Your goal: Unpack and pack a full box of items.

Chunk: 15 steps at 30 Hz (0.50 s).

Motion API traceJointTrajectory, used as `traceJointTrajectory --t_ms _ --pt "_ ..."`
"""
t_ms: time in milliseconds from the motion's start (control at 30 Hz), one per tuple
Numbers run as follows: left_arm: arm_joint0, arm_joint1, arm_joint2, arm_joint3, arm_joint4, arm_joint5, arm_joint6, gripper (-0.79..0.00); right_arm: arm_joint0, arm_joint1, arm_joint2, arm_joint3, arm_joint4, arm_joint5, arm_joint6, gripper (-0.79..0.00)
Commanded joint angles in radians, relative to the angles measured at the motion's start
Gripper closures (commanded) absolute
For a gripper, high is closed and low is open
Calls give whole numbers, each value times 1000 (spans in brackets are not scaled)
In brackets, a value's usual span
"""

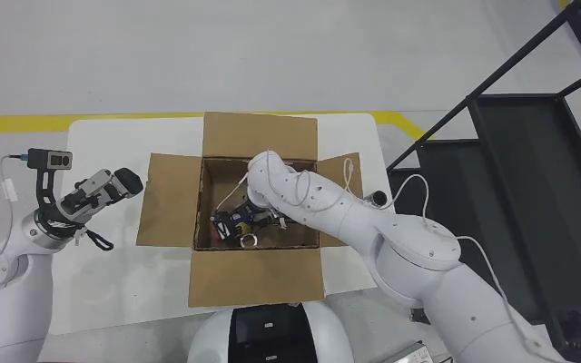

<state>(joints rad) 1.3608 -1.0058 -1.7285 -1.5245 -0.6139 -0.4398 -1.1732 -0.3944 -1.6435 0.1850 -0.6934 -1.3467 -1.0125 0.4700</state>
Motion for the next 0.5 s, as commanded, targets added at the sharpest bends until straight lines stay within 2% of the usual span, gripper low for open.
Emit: traceJointTrajectory --t_ms 0,100,233,467 --pt "0 0 0 0 0 0 0 -785 8 -5 0 6 5 0 -6 0" --pt "0 0 0 0 0 0 0 -785 20 -1 -1 -3 22 0 -13 0" --pt "0 0 0 0 0 0 0 -785 34 24 -11 -41 63 0 4 0" --pt "0 0 0 0 0 0 0 -785 49 122 43 -167 155 0 38 0"
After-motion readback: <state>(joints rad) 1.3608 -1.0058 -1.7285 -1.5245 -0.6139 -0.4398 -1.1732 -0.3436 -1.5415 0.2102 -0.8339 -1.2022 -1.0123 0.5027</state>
